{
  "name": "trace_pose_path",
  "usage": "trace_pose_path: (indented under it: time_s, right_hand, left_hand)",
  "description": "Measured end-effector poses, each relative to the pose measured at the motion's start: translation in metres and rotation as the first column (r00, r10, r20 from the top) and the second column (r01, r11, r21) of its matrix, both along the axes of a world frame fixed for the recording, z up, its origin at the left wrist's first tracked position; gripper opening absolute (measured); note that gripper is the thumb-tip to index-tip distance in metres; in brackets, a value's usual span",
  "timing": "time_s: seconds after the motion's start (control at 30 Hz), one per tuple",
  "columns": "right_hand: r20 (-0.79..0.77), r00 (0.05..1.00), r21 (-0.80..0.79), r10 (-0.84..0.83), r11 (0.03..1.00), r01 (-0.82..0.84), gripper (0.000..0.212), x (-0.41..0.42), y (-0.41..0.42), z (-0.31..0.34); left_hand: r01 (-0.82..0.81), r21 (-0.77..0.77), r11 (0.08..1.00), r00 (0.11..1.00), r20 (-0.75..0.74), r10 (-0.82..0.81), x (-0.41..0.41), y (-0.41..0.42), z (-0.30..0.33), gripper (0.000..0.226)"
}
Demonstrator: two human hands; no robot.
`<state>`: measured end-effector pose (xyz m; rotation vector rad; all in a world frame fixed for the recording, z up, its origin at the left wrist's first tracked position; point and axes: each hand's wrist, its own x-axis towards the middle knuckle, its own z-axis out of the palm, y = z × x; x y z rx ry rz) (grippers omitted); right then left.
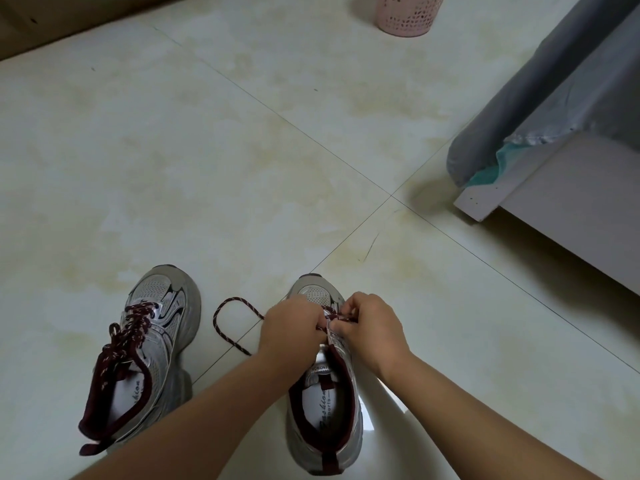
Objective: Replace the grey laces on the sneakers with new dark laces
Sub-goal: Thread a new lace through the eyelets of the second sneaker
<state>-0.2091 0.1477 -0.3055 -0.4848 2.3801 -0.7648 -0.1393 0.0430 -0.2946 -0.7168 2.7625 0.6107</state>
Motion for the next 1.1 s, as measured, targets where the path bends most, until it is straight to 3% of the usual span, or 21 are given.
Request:
trace_pose_path:
  time_s: [0.17, 0.3, 0.37, 0.43, 0.5, 0.57, 0.63, 0.8, 0.9, 1.03, 1.1]
  right_hand:
    - [-0.117, 0.993, -0.008, 0.024, 1.0, -0.025, 0.018, 0.009, 0.008, 0.005]
    - [-0.075, 0.993, 0.042, 0.094, 0.995, -0.091, 0.028, 0.018, 0.009, 0.012]
    - [-0.029, 0.993, 0.101, 0.118, 0.988, -0.115, 0.031, 0.02, 0.004, 0.016]
    - [0.01, 0.995, 0.104, 0.096, 0.99, -0.097, 0.025, 0.02, -0.001, 0.019]
    - [0.045, 0.997, 0.073, 0.056, 0.996, -0.059, 0.018, 0.018, -0.002, 0.02]
    - [0.071, 0.997, 0.045, 0.024, 0.999, -0.027, 0.013, 0.016, 0.0, 0.019]
    - [0.08, 0.997, 0.042, 0.014, 0.999, -0.018, 0.013, 0.016, 0.0, 0.018]
    - [0.078, 0.997, 0.029, 0.016, 0.999, -0.018, 0.014, 0.015, -0.001, 0.018]
    - [0.067, 0.994, 0.056, 0.084, 0.995, -0.088, 0.014, 0.012, -0.001, 0.021]
    - [0.059, 0.989, 0.074, 0.134, 0.988, -0.138, 0.012, 0.01, -0.003, 0.025]
    - [-0.004, 0.988, 0.12, 0.157, 0.981, -0.155, 0.015, 0.016, -0.004, 0.027]
  left_hand:
    - [0.171, 0.065, 0.983, 0.982, 0.067, -0.175, 0.002, -0.024, 0.015, 0.015]
    - [0.316, -0.175, 0.932, 0.943, 0.164, -0.289, 0.002, -0.039, 0.022, 0.02]
    - [0.273, -0.283, 0.919, 0.96, 0.143, -0.241, 0.001, -0.038, 0.02, 0.021]
    - [0.181, -0.31, 0.933, 0.983, 0.085, -0.163, 0.003, -0.033, 0.015, 0.013]
    - [0.134, -0.301, 0.944, 0.984, -0.07, -0.162, 0.004, -0.028, 0.007, 0.021]
    - [0.144, -0.275, 0.951, 0.956, -0.21, -0.206, 0.007, -0.022, 0.007, 0.019]
    - [0.178, -0.268, 0.947, 0.94, -0.238, -0.244, 0.012, -0.015, 0.003, 0.01]
    - [0.212, -0.287, 0.934, 0.977, 0.03, -0.212, 0.006, -0.003, 0.002, 0.016]
    - [0.237, -0.334, 0.912, 0.971, 0.109, -0.213, -0.005, -0.001, 0.0, 0.007]
    - [0.353, -0.323, 0.878, 0.936, 0.145, -0.322, -0.011, -0.002, -0.006, 0.039]
    - [0.404, -0.287, 0.869, 0.913, 0.19, -0.361, -0.013, -0.004, 0.001, 0.026]
